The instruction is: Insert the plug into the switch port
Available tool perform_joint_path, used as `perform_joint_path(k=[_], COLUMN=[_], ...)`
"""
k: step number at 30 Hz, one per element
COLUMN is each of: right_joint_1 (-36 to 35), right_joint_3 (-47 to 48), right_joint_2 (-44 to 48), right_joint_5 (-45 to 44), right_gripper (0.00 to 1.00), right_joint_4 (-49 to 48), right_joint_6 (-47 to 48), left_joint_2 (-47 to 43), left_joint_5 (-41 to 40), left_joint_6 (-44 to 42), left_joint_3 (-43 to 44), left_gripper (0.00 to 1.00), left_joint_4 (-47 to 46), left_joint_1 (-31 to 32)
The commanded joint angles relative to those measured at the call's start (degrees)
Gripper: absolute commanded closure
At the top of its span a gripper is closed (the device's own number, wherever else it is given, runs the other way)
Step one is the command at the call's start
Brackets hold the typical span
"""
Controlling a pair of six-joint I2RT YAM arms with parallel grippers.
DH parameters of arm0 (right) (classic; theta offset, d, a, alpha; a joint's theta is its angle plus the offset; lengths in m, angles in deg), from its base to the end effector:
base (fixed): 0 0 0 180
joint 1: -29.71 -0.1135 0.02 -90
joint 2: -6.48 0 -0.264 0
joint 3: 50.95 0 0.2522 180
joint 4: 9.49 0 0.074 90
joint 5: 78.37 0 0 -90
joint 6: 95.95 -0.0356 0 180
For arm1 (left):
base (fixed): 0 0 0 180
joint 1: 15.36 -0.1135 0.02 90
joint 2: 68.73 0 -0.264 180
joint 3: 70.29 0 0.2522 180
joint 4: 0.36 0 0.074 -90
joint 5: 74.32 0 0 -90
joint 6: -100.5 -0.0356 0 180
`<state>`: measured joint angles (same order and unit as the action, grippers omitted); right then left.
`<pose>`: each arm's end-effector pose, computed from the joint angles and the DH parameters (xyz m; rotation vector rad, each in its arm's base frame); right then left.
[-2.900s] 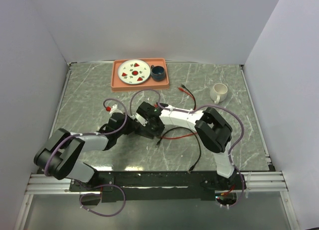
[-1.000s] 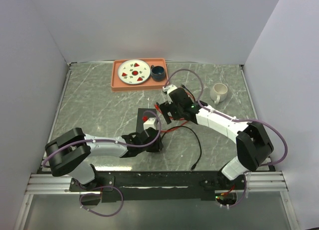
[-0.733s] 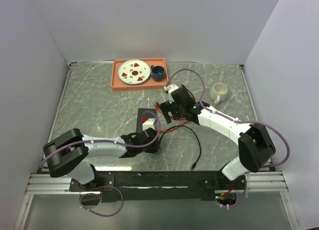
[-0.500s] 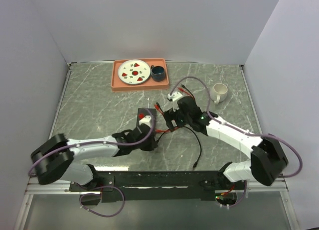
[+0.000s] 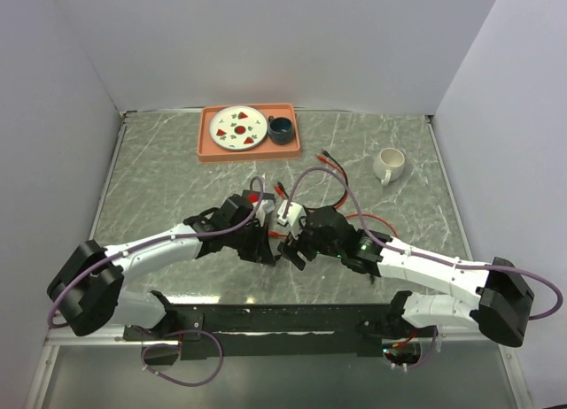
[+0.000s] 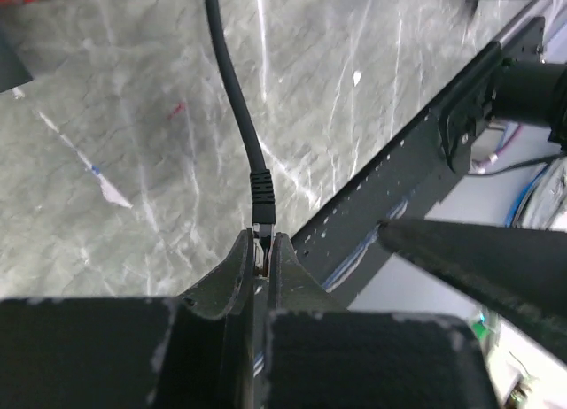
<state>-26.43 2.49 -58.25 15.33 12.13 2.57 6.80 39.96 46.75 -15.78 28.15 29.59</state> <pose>0.1355 0.2060 0.2434 -1.2065 1.8342 0.5469 0.1726 -0.1930 0.1977 0.4133 2.6440 -1.0757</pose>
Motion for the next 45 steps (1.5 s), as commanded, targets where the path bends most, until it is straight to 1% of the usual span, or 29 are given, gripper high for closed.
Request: perform_joint_path(k=[1, 2, 3, 4, 8, 9, 10, 12, 14, 16, 17, 18, 20, 21, 22, 23, 24, 27, 29, 30, 33, 35, 36, 37, 38, 39, 40, 43, 45], right_joint_1=[-0.1, -0.1, -0.2, -0.1, -0.1, -0.1, -0.1, 0.1, 0.0, 0.0, 0.1, 0.1, 0.2, 0.3, 0.3, 0.5, 0.6, 0.8, 1.1, 1.6, 2.8, 3.8, 3.8, 3.8, 3.8, 3.8, 3.8, 3.8, 3.8], right_joint_3=[1.8, 1.9, 2.1, 2.7, 3.8, 3.9, 4.2, 4.4, 5.0, 4.2, 3.6, 2.8, 1.4, 1.5, 2.0, 2.2, 2.2, 2.5, 2.4, 2.2, 0.9, -0.3, -0.7, -1.0, -0.8, -0.1, 0.3, 1.1, 1.7], right_joint_2=[-1.0, -1.5, -1.8, -2.2, -3.4, -3.6, -3.6, -3.9, -4.4, -3.8, -3.2, -2.5, -0.9, -0.8, -1.0, -1.1, -1.2, -0.9, 0.5, 1.2, 4.9, 7.8, 8.6, 9.5, 9.8, 9.7, 9.6, 10.6, 11.3], right_joint_5=[-0.7, -0.8, -3.1, -2.7, -3.5, -3.6, -5.5, -5.3, -4.7, -4.0, -1.7, -1.4, -1.3, -1.4, -1.4, -1.2, -0.8, -1.6, -1.2, -1.2, -0.2, 3.5, 4.2, 4.8, 6.4, 6.7, 6.8, 8.6, 9.3], right_gripper=[0.18, 0.18, 0.18, 0.18, 0.18, 0.18, 0.18, 0.19, 0.19, 0.19, 0.19, 0.18, 0.17, 0.17, 0.17, 0.17, 0.17, 0.17, 0.16, 0.16, 0.15, 0.15, 0.14, 0.14, 0.14, 0.14, 0.15, 0.16, 0.16], right_joint_4=[-2.1, -2.2, -2.3, -2.0, -0.7, -0.7, -0.5, 0.1, 1.0, 0.6, 0.2, -0.4, -1.9, -1.6, -1.4, -1.4, -1.5, -1.4, -1.4, -1.7, -2.8, -3.8, -4.9, -5.0, -5.0, -4.0, -3.5, -2.9, -2.9], right_joint_6=[1.9, 1.9, 0.7, 0.9, 0.8, 0.2, -0.3, -0.1, -0.5, -0.3, -0.1, -0.2, -0.6, -0.7, -0.8, -0.8, -0.6, -0.6, -0.5, -0.4, -0.9, -0.9, -0.6, -0.6, -0.4, -0.3, -0.3, 0.5, 0.8], left_joint_2=[1.3, 1.6, 2.6, 3.7, 8.5, 10.3, 11.2, 12.5, 11.2, 5.9, 3.8, -0.2, -3.8, -6.9, -8.1, -9.1, -10.5, -10.6, -10.1, -10.1, -9.9, -10.2, -10.1, -10.2, -10.1, -9.6, -8.7, -5.9, -2.7], left_joint_5=[5.5, 2.3, -0.3, -1.5, 2.1, 3.3, 3.2, 3.0, 4.5, 6.3, 7.4, 8.7, 12.0, 14.0, 14.7, 17.8, 20.6, 27.6, 34.6, 37.0, 43.6, 46.9, 49.9, 51.0, 50.3, 49.1, 50.9, 46.1, 44.1], left_joint_6=[-4.2, -4.5, -4.0, -3.6, -3.7, -3.6, -3.1, -2.5, -1.0, 0.6, 0.9, 0.9, 0.6, -0.9, -1.6, -2.3, -3.5, -5.0, -4.3, -1.8, 0.6, 3.5, 5.4, 6.3, 7.6, 4.4, 0.9, -5.6, -10.3], left_joint_3=[2.4, 2.5, 2.6, 2.5, 1.0, 1.0, 1.3, 1.3, -0.1, -0.9, -1.1, -1.0, -0.3, 0.0, 1.3, 2.0, 2.4, 5.0, 5.6, 4.9, 5.3, 5.2, 5.5, 5.6, 5.7, 7.4, 8.6, 11.1, 12.2], left_gripper=[0.99, 0.99, 0.99, 0.99, 0.99, 0.99, 0.99, 0.99, 0.99, 0.99, 0.99, 0.99, 0.99, 0.99, 0.99, 0.99, 0.99, 0.99, 0.99, 0.99, 0.99, 0.99, 0.99, 0.99, 0.99, 0.99, 0.99, 0.99, 0.99], left_joint_4=[3.8, 5.8, 6.9, 7.6, 5.0, 4.9, 5.2, 6.6, 6.1, 5.8, 5.9, 6.6, 9.7, 11.0, 13.5, 14.4, 14.4, 15.1, 11.5, 8.8, 3.6, -0.9, -4.4, -6.5, -7.2, -2.2, 1.0, 9.8, 14.1], left_joint_1=[-3.8, -4.1, -4.4, -4.4, -2.1, 0.0, 1.1, 3.4, 3.7, 3.6, 3.4, 2.3, 0.3, -2.4, -3.8, -5.4, -8.4, -12.1, -13.5, -14.2, -15.2, -15.4, -15.6, -15.7, -15.7, -15.9, -16.1, -16.4, -16.5])
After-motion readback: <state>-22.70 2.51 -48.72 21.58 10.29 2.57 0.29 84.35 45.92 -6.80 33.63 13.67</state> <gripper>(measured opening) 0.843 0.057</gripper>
